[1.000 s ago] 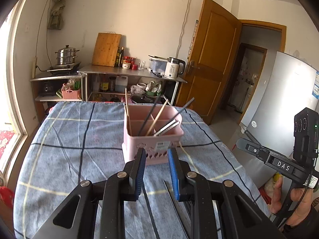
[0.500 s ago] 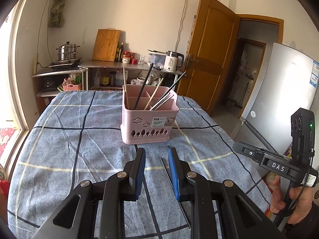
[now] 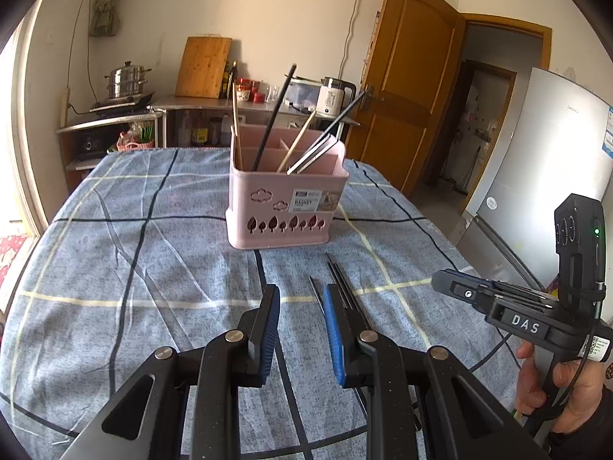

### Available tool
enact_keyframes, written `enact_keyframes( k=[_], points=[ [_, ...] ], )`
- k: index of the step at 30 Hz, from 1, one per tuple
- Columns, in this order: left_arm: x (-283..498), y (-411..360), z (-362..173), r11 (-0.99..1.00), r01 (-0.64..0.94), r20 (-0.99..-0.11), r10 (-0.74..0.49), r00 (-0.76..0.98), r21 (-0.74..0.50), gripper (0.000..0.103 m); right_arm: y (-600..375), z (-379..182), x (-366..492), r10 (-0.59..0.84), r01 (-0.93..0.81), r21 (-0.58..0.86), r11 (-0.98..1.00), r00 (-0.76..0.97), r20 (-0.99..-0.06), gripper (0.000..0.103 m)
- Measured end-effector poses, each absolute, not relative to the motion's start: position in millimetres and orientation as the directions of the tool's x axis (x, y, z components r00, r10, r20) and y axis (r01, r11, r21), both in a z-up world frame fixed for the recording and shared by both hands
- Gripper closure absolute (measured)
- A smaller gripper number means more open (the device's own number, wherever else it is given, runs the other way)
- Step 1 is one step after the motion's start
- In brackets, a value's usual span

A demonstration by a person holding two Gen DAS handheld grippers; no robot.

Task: Organize utensils
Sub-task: 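Move both tools back down to the remaining black chopsticks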

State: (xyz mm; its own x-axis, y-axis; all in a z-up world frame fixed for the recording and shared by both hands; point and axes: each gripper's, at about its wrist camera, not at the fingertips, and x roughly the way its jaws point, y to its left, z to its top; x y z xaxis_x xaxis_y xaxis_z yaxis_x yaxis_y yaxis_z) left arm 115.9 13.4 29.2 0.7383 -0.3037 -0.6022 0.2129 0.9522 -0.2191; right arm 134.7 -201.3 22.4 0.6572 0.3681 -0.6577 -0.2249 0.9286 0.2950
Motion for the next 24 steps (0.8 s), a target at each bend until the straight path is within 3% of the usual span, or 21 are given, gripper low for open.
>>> enact_keyframes(
  k=[24],
  points=[
    [152.7, 16.6, -20.1, 0.945, 0.177, -0.675, -0.322, 0.664, -0.276, 0.080, -169.3, -51.3, 186.3, 0.328, -0.191, 0.267, 0.945, 0.512, -0.794, 0.088]
  ],
)
